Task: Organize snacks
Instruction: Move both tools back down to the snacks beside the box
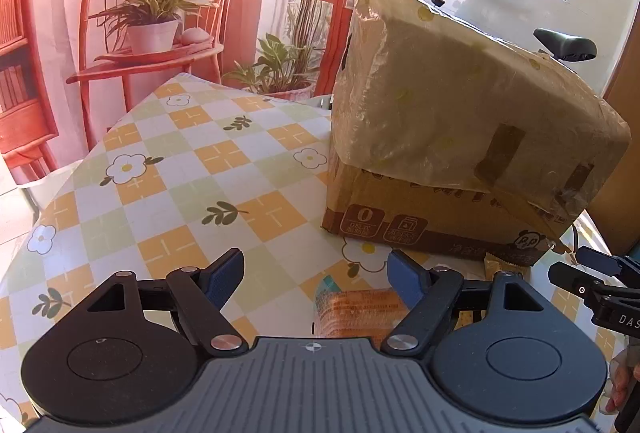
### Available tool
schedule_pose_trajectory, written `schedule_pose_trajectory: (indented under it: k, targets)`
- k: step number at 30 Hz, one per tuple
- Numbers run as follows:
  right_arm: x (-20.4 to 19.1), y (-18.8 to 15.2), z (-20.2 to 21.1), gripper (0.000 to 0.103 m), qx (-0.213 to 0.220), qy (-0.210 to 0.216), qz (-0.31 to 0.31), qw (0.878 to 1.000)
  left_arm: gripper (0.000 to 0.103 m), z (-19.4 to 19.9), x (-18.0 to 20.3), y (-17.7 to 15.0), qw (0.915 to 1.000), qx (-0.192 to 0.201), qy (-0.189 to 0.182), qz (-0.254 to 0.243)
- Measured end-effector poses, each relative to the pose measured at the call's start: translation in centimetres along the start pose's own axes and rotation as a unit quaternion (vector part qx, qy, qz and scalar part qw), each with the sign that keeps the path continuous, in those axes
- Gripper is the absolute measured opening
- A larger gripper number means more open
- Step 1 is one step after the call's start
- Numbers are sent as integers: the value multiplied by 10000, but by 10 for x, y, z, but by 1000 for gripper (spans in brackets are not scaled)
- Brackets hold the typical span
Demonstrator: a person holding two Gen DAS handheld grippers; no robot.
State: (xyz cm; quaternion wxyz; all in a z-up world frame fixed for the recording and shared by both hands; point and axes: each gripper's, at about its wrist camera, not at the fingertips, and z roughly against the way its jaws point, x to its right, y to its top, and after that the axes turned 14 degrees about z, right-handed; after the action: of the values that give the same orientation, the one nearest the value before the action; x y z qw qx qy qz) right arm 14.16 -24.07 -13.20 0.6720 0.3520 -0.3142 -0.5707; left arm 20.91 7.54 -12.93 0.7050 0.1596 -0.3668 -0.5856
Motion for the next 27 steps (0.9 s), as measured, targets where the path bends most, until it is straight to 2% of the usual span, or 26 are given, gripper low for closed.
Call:
schedule_pose_trajectory:
  k: [11,16,20,22,25,27]
  targets:
    - [0,-20,-14,83,-446,103,-90,9989,80,-15,12,-23,9994,-341,-31,-86]
    - [-7,-24,-29,82,-725,148,110,9972,80,-24,24,-28,9993,-355,-77,-76]
    - [-14,-26,-40,79,-792,119,273,9964,80,-29,39,-31,9989,-384,-247,-80]
    - [-17,-27,-44,78,-794,140,349,9961,73,-30,50,-34,9982,-391,-433,-165]
    - [-20,-28,-45,64,-776,277,515,9953,60,-34,68,-38,9954,-461,-761,-352]
    - [-20,-29,-43,57,-803,184,630,9946,54,-41,79,-43,9925,-602,-955,-461]
